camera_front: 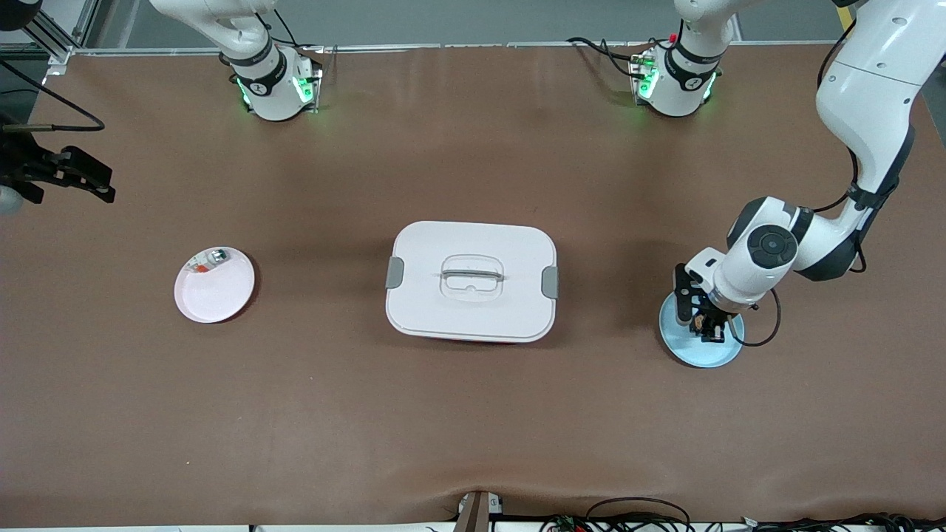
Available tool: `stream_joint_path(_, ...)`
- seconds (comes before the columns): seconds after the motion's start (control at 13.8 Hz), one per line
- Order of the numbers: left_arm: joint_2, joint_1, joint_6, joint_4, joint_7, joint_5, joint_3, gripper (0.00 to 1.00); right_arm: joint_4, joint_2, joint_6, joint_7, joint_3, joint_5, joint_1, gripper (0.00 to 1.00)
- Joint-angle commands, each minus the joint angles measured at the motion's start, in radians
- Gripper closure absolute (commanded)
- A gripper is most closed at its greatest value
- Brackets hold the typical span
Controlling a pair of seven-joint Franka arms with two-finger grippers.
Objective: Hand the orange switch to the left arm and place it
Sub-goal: 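Lower the switch onto the blue plate with the left gripper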
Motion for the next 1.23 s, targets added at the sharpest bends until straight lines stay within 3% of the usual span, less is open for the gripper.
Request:
stream_joint_path(0.0, 0.014, -0.004, 0.009, 0.014, -0.047, 0.047, 0.002, 0.97, 0.026, 0.014, -0.015, 0.008, 0.000, 0.054, -0.019, 0.00)
stream_joint_path(0.8, 0.022, -0.007, 0.013, 0.012, -0.052, 0.047, 0.001, 0.93, 0.061, 0.032, -0.013, 0.002, -0.001, 0.070, -0.043, 0.00)
stream_joint_path(0.87, 0.026, -0.007, 0.015, 0.014, -0.053, 0.047, -0.001, 0.86, 0.066, 0.034, -0.013, 0.002, 0.000, 0.073, -0.043, 0.00)
stream_joint_path(0.94, 0.028, -0.007, 0.019, 0.016, -0.053, 0.047, -0.001, 0.49, 0.066, 0.034, -0.013, 0.000, 0.000, 0.073, -0.043, 0.00)
stream_joint_path(1.01, 0.028, -0.005, 0.024, 0.016, -0.066, 0.041, -0.001, 0.00, 0.066, 0.034, -0.015, -0.001, -0.001, 0.076, -0.043, 0.00)
stream_joint_path(1.16, 0.025, -0.005, 0.024, 0.016, -0.079, 0.041, -0.004, 0.00, 0.066, 0.034, -0.016, 0.003, -0.001, 0.076, -0.043, 0.00)
